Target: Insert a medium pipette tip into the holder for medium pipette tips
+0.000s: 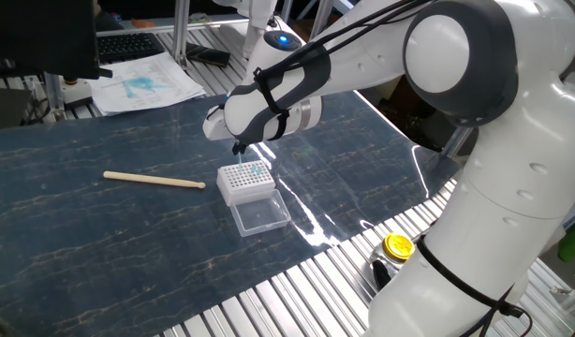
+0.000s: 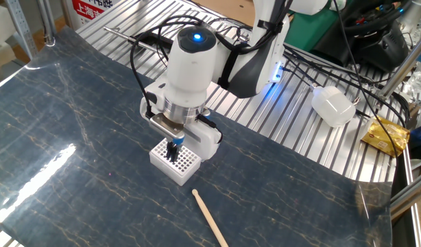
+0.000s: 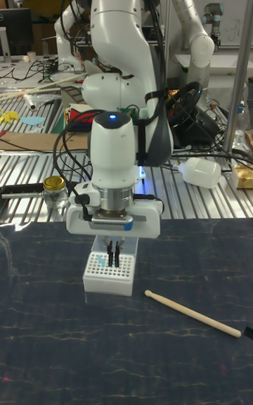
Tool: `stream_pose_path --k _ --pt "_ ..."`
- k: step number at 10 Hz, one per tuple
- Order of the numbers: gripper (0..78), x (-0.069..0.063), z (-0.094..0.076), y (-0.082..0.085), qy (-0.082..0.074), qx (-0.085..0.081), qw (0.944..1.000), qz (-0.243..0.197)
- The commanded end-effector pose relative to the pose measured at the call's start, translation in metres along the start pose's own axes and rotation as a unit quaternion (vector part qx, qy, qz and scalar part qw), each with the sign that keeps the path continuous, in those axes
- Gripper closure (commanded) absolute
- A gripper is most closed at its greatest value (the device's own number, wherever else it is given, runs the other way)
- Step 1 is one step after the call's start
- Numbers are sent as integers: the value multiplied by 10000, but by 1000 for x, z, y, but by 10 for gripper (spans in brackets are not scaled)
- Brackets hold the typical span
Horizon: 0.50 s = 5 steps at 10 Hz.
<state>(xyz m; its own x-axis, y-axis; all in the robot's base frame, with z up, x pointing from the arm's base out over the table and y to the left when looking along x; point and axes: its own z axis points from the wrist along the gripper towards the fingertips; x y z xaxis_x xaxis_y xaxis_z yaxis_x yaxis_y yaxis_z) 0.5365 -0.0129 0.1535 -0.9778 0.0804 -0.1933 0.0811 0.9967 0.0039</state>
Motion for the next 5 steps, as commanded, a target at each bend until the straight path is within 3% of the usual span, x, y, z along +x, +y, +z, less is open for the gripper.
stream_pose_path --k 1,5 --pt "764 4 3 2 -50 -1 10000 -12" --pt "764 9 9 2 -48 29 9999 -104"
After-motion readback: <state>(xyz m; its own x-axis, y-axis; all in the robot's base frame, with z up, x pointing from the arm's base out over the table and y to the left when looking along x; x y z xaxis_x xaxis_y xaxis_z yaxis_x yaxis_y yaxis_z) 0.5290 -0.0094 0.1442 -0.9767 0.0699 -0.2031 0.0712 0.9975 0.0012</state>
